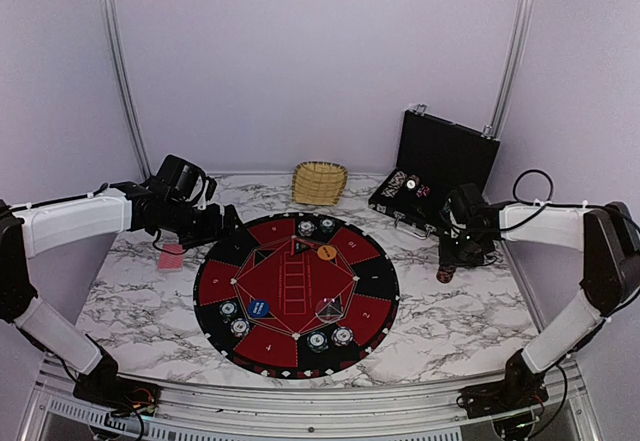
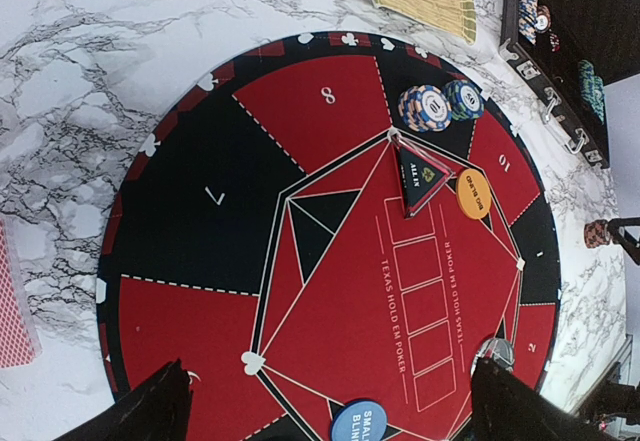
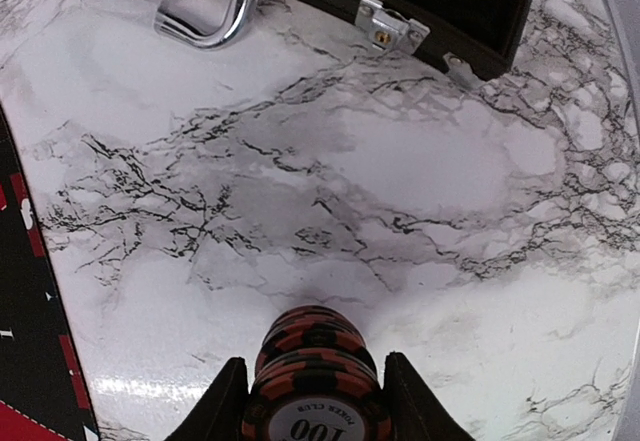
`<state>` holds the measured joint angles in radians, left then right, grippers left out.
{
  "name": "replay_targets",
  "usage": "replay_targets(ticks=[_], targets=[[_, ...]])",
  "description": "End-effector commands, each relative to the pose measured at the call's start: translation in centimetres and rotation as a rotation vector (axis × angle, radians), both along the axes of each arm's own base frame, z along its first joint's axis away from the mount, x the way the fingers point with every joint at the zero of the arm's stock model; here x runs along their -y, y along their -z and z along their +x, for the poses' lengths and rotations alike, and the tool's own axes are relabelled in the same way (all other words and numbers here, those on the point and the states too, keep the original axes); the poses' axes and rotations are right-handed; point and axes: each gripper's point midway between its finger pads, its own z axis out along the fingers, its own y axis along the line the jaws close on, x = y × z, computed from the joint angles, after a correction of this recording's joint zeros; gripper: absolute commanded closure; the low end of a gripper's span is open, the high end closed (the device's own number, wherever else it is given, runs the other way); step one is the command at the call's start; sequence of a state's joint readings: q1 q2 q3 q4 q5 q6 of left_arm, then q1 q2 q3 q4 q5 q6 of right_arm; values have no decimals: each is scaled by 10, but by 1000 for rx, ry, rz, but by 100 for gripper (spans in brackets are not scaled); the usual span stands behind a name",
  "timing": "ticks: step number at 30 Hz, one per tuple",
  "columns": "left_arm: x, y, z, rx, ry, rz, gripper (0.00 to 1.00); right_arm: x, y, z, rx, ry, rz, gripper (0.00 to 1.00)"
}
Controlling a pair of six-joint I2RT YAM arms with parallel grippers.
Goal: Distribute texas hold em gaming equipment
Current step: Pick up the pile of poker chips from the pile of poker chips, then place the poker chips pile in the dealer area.
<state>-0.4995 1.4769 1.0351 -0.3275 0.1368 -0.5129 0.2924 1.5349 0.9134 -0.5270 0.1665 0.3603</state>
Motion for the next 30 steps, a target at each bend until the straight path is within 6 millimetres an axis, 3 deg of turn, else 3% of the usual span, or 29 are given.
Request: replay_targets(ticks=[1,10,18,24,30], targets=[[0,-3,0,-4,4,14,1,2,-29,14,69,3,0,69],[-1,-2,-1,-4,4,18,1,-21,-47,13,86,-52,5,70],[-8,4,-4,-19,-8,18,1,-76,-57,-4,85,-166,26,71],[-13,7,-7,-23,-17,16,1,-122,-59,-30,71,-258,32,71],[-19,12,-9,-28,-26,20,1,-171,-57,-73,46,-344,81,71]])
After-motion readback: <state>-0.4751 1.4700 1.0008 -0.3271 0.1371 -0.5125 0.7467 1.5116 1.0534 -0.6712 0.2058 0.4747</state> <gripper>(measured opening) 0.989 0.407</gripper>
